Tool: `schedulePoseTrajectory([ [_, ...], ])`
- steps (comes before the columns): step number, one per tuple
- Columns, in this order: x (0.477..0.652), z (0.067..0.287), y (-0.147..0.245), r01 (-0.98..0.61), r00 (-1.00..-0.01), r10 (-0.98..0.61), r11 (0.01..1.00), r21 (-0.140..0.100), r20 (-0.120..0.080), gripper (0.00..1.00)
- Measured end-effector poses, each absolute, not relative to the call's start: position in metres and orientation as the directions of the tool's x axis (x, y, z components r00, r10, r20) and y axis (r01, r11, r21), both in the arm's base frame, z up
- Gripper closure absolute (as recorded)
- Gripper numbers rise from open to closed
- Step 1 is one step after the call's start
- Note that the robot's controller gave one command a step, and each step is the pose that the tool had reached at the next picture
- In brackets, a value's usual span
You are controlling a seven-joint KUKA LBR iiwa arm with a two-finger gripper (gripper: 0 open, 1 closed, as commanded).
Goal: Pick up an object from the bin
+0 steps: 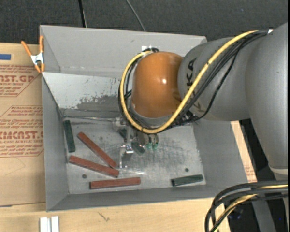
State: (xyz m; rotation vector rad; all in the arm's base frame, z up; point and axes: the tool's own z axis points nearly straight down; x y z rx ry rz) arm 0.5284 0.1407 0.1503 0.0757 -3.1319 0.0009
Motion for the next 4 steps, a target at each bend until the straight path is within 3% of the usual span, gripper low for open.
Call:
schedulePoseTrajectory([
  [1, 0.492, 0.072, 0.130, -0.133, -0.991, -0.133, 0.991, 0.001, 0.005, 1.00],
  [2, 0.492, 0.072, 0.130, -0.133, -0.991, -0.133, 0.991, 0.001, 0.005, 1.00],
  [3, 0.543, 0.266, 0.132, -0.383, -0.924, -0.383, 0.924, 0.000, -0.005, 1.00],
  [4, 0.543, 0.266, 0.132, -0.384, -0.923, -0.384, 0.923, 0.001, -0.004, 1.00],
])
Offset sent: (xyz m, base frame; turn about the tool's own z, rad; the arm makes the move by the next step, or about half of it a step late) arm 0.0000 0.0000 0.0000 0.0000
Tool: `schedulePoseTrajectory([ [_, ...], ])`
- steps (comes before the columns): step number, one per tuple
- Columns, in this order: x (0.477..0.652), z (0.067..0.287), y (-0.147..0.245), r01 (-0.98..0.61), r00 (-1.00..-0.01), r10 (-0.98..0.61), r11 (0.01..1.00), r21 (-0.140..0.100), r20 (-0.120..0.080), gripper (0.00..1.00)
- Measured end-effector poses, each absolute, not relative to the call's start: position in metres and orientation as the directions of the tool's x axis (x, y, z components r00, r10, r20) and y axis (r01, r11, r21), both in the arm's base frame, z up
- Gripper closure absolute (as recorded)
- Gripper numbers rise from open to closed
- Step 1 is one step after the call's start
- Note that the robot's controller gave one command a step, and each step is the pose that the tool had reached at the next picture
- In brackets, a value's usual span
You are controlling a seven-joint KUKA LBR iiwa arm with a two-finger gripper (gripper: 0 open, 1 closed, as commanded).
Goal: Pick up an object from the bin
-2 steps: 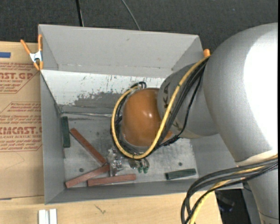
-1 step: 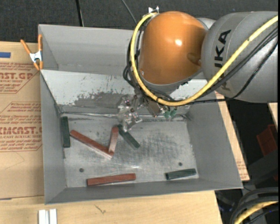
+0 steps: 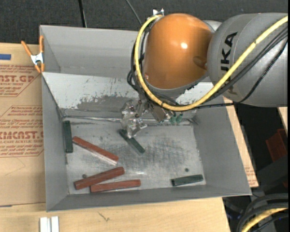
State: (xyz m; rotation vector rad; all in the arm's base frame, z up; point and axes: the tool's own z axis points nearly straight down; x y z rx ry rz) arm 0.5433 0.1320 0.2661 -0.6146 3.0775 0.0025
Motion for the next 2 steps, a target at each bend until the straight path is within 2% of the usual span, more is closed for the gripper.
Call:
schedulePoseTrajectory([
  [1, 0.5523, 0.1550, 0.1445, -0.256, -0.967, -0.256, 0.967, 0.002, 0.004, 0.00],
  [2, 0.5540, 0.1580, 0.1443, -0.255, -0.967, -0.255, 0.967, 0.001, -0.002, 0.00],
])
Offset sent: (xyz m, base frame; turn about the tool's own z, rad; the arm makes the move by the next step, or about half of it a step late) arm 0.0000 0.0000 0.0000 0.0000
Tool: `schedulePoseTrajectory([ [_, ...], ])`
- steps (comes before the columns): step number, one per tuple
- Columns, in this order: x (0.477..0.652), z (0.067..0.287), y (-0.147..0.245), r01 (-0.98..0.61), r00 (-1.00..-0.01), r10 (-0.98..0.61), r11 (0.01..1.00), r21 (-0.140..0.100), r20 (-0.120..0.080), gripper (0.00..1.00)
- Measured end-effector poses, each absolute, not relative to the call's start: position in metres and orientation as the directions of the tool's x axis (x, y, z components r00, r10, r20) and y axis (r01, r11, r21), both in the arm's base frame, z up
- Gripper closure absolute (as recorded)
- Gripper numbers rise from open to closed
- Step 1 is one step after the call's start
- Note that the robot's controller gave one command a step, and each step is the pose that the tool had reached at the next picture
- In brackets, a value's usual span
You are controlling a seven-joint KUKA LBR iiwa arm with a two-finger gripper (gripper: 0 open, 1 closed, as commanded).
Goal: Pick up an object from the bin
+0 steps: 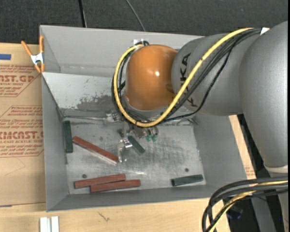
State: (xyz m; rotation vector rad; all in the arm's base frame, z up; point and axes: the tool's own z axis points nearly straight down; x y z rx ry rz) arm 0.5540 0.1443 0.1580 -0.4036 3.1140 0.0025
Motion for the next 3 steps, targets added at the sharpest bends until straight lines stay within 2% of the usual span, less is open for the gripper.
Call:
schedulePoseTrajectory([
  [1, 0.551, 0.095, 0.156, -0.204, -0.979, -0.204, 0.979, 0.002, -0.007, 0.00],
  [2, 0.559, 0.073, 0.169, -0.103, -0.995, -0.103, 0.995, 0.003, 0.000, 1.00],
  [3, 0.559, 0.073, 0.169, -0.103, -0.995, -0.103, 0.995, 0.003, 0.000, 1.00],
])
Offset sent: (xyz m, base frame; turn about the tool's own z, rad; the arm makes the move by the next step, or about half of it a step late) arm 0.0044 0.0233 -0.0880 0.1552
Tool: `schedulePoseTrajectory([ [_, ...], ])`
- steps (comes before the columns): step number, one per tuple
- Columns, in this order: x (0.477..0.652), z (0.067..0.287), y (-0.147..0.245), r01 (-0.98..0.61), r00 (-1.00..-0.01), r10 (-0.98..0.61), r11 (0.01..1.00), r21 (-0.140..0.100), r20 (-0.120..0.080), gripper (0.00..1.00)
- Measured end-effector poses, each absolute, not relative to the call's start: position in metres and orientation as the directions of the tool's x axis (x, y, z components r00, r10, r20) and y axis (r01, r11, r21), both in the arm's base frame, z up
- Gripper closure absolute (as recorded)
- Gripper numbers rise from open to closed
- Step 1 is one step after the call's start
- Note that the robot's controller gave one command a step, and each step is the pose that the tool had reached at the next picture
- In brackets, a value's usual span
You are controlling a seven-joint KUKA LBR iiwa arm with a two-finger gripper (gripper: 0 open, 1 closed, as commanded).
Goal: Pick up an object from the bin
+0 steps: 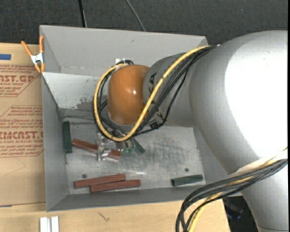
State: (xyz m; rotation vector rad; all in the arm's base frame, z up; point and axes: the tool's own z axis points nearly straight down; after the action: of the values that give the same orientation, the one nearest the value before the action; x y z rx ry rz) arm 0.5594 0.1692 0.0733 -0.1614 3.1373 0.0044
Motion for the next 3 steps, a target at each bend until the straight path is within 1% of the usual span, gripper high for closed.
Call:
schedulePoseTrajectory([
  [1, 0.564, 0.176, 0.164, -0.195, -0.981, -0.195, 0.981, 0.000, 0.001, 0.00],
  [2, 0.570, 0.259, 0.160, -0.264, -0.965, -0.264, 0.965, 0.001, -0.001, 0.00],
  [3, 0.569, 0.232, 0.160, -0.317, -0.948, -0.317, 0.949, -0.001, -0.014, 0.00],
])
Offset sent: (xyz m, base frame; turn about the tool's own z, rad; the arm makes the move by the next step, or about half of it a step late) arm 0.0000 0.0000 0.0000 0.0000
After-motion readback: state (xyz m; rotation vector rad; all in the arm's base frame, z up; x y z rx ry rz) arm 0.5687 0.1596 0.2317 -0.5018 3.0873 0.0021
